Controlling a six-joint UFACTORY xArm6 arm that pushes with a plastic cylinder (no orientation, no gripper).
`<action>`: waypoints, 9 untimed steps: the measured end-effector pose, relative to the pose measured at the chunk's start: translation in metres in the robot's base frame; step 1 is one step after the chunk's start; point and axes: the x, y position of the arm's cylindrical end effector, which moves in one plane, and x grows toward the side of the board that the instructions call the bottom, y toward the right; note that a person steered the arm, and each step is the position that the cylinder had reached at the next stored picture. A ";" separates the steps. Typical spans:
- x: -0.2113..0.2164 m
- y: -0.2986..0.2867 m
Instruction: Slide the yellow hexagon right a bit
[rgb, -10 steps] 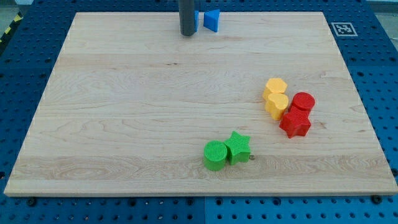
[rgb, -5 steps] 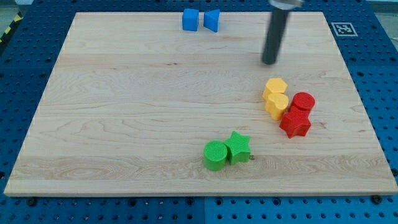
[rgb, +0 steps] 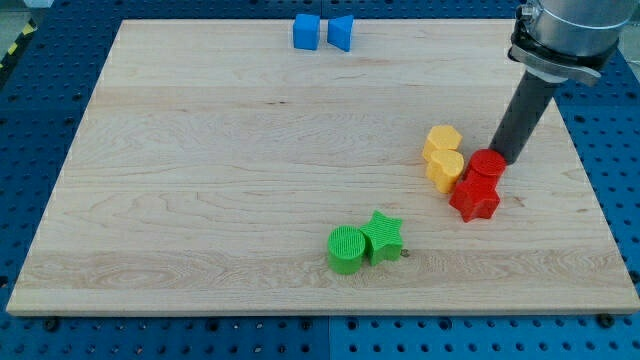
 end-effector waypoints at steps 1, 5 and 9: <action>-0.035 -0.001; -0.009 -0.150; -0.008 -0.068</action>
